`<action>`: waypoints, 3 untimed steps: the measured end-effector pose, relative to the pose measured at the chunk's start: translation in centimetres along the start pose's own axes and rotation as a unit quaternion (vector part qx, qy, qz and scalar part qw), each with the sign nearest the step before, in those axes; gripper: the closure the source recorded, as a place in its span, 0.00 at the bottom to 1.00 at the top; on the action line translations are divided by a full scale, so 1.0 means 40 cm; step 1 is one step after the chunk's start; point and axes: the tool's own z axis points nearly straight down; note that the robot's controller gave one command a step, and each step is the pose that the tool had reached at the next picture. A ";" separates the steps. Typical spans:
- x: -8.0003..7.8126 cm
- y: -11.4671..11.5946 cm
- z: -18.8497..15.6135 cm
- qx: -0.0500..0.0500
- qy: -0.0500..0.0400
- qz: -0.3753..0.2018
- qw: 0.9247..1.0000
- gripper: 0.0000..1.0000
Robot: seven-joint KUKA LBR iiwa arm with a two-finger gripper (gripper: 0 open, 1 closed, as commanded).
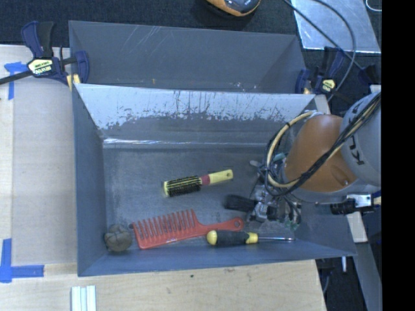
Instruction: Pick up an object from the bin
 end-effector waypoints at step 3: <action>0.004 -0.001 -0.114 0.000 0.003 0.000 1.000 1.00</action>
Offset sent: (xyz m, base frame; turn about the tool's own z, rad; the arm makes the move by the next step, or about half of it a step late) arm -0.0001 0.0001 0.0887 0.0000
